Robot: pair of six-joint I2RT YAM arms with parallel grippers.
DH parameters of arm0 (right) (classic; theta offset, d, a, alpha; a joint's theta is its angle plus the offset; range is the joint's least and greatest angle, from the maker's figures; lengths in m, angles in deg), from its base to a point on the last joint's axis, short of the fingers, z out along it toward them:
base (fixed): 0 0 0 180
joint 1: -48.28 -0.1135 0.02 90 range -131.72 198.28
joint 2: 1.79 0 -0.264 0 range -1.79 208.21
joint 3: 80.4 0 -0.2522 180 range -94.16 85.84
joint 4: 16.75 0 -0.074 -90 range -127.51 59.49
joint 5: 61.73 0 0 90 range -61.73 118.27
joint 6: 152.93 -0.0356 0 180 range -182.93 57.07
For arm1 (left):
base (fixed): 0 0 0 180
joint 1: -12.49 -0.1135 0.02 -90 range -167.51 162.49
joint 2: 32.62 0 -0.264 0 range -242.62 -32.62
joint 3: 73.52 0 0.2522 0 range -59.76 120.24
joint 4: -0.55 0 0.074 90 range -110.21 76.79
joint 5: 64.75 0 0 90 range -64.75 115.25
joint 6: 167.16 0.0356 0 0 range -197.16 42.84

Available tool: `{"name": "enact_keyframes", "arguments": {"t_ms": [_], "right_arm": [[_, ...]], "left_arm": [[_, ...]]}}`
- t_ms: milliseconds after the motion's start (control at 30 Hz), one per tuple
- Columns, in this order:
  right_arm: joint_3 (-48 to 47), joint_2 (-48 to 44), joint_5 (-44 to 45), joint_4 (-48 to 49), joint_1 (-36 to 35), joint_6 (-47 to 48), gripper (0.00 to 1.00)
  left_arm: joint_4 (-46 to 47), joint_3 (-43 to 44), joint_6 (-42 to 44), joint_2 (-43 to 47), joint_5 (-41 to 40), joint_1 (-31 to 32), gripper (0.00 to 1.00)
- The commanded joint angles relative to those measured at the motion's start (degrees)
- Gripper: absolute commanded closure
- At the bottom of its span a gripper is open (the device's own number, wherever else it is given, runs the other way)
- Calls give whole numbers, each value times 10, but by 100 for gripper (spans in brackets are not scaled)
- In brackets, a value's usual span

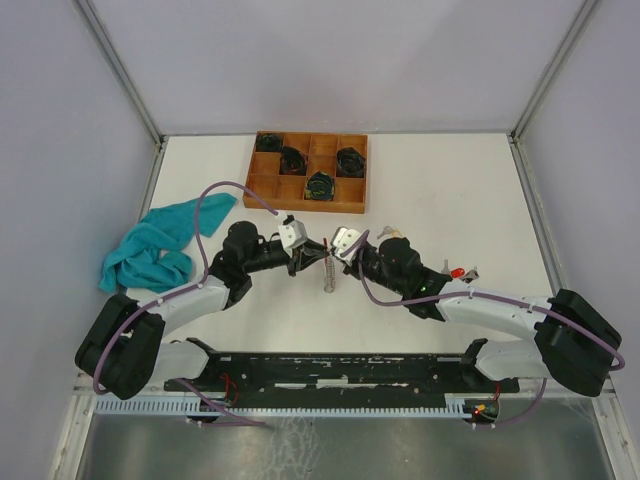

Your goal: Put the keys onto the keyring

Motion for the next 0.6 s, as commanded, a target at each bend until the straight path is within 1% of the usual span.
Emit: {"name": "enact_keyframes", "arguments": {"t_ms": [0,200,267,433,567], "right_arm": [[-31,-15,-13,17,-4,5,99],[-34,-16,-22,9,-4,4,99],[-35,-14,-23,7,-4,3,99],[-39,-13,-26,2,-4,2,99],[-43,-12,-29,-5,-4,2,99]], "left_arm": [[6,15,26,-3,5,2,75],[4,16,27,-4,2,2,76],[3,17,27,-4,2,2,77],[-1,18,30,-2,5,3,85],[-4,19,30,1,8,2,88]]}}
